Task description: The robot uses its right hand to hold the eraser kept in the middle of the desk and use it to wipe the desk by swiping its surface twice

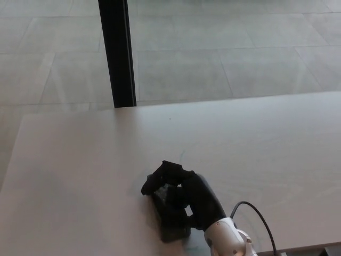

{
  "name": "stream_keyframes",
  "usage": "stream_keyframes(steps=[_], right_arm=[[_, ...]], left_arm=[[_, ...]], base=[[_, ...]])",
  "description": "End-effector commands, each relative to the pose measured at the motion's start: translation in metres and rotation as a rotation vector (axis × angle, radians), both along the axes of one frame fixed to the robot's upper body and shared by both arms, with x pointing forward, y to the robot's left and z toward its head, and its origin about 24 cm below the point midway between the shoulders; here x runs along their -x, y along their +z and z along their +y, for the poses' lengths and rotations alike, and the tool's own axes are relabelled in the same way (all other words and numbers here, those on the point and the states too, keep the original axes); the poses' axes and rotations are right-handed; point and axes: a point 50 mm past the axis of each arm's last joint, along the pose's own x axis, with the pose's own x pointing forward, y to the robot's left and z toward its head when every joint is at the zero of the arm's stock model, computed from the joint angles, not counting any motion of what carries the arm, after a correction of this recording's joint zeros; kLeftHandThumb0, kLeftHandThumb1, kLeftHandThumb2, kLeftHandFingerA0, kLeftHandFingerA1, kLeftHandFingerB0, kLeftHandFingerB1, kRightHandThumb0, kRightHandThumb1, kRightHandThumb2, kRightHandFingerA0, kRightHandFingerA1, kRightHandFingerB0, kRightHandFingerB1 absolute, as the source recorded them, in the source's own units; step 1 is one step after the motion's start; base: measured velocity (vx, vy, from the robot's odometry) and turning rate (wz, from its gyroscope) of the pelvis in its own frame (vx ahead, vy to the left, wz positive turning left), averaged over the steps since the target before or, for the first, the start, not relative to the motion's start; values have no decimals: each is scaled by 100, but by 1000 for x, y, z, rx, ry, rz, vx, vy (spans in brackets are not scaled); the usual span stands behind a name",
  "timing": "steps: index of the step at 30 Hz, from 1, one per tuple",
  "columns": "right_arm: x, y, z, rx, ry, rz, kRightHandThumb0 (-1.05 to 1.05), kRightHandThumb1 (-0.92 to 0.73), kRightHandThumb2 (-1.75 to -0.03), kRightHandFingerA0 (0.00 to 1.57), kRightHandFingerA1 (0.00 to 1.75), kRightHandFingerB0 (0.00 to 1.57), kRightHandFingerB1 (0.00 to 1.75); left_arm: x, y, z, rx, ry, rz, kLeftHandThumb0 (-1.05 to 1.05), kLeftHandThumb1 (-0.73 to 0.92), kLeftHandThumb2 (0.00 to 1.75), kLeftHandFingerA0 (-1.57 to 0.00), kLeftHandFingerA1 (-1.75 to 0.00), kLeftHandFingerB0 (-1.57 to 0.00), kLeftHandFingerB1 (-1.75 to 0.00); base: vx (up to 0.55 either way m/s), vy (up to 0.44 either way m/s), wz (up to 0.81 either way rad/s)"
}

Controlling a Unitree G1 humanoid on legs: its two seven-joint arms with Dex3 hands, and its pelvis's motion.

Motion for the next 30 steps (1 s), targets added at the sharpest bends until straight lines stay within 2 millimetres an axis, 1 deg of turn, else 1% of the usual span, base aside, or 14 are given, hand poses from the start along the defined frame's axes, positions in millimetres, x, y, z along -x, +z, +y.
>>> stream_keyframes(steps=[1, 2, 3, 5, 6, 11, 13, 16, 18, 21, 22, 23, 26, 30], right_arm=[[10, -37, -26, 173, -26, 123, -29, -54, -106, 91, 175, 80, 161], [10, -37, -26, 175, -25, 122, -29, -54, -106, 91, 175, 80, 161], [2, -33, -40, 161, -72, 152, -29, -60, -89, 92, 175, 74, 155], [0, -32, -44, 159, -88, 151, -29, -60, -89, 92, 175, 74, 155], [-9, -26, -67, 203, -133, 130, -26, -59, -105, 90, 175, 74, 157], [-20, -14, -103, 209, -222, 119, -25, -54, -106, 89, 175, 71, 175], [-26, -8, -136, 219, -299, 109, -26, -53, -105, 90, 175, 69, 172], [-29, -2, -155, 208, -354, 108, -25, -53, -104, 92, 175, 72, 171], [-31, 3, -179, 180, -435, 100, -25, -51, -109, 96, 175, 76, 168], [-28, 6, -201, 162, -538, 100, -26, -56, -97, 95, 175, 73, 167], [-26, 6, -206, 142, -566, 111, -24, -60, -96, 96, 175, 71, 163], [-24, 6, -213, 100, -599, 128, -22, -57, -102, 96, 175, 70, 163], [-12, 1, -241, 8, -711, 185, -18, -62, -102, 95, 175, 71, 163], [-5, 0, -257, 4, -748, 187, -15, -57, -105, 94, 175, 71, 162]], left_arm=[[2, 0, 1, 8, 31, -12, -46, 49, 90, -76, -82, -62, -72], [2, 0, 0, 11, 32, -13, -46, 49, 90, -76, -82, -62, -72], [2, 0, 0, 13, 29, -14, -46, 48, 90, -76, -82, -60, -72], [2, 0, 1, 12, 33, -17, -46, 48, 90, -76, -82, -60, -72], [3, 1, 1, 9, 13, -12, -47, 48, 90, -76, -83, -60, -71], [5, 0, 2, 3, 20, -4, -48, 49, 90, -76, -82, -59, -71], [7, 0, 2, 12, 26, -11, -48, 49, 91, -74, -82, -59, -71], [6, 0, 2, 17, 39, -23, -48, 49, 91, -74, -83, -61, -73], [7, -1, 2, 16, 38, -21, -46, 47, 91, -77, -84, -60, -72], [9, -2, 3, 25, 48, -18, -45, 48, 92, -76, -84, -57, -71], [9, -2, 3, 19, 45, -15, -44, 64, 59, -76, -81, -64, -67], [9, -1, 3, 12, 42, -15, -47, 48, 92, -76, -84, -58, -72], [12, -1, 4, 4, 42, -2, -50, 48, 91, -77, -84, -59, -71], [12, 0, 6, 5, 46, 0, -49, 47, 90, -77, -83, -60, -72]], base=[[0, 0, 0], [0, 0, 0], [0, 0, 0], [0, 0, 0], [0, 0, 0], [-3, 1, 1], [0, 0, 0], [0, 0, 0], [0, 0, 0], [0, 0, 0], [0, 0, 0], [0, 0, 0], [0, 0, 0], [0, 0, 0]])
